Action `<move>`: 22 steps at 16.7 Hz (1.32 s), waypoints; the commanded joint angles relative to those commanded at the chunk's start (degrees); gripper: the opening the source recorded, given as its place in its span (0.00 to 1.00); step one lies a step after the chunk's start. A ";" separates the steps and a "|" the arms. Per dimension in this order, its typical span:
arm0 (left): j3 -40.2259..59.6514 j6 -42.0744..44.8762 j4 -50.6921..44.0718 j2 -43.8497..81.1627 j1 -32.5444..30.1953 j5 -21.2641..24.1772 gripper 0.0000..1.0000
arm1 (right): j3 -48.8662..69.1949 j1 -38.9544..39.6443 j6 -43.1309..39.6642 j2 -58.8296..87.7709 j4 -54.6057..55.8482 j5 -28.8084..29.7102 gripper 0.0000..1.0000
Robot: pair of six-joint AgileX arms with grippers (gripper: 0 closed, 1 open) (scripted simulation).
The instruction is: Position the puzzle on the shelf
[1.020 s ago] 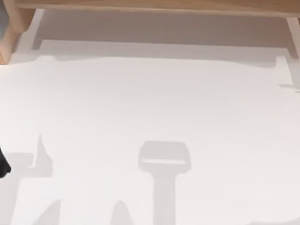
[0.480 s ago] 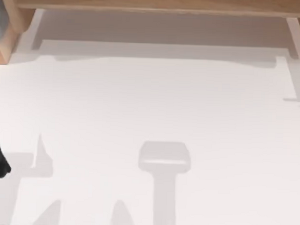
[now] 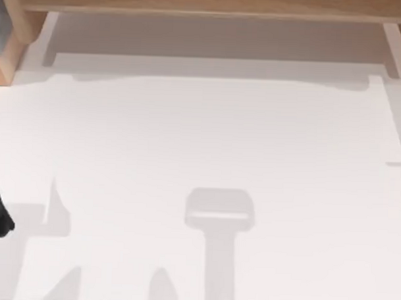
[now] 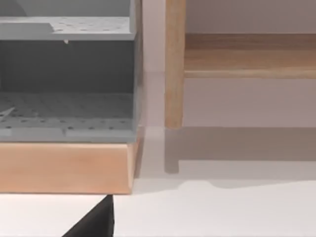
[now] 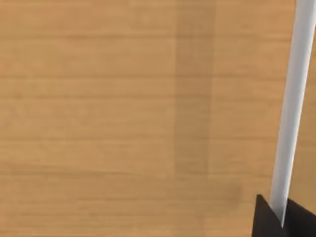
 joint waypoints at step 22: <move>0.00 0.00 0.00 0.00 0.00 0.00 1.00 | -0.58 -0.37 -0.03 -0.17 0.45 -0.39 1.00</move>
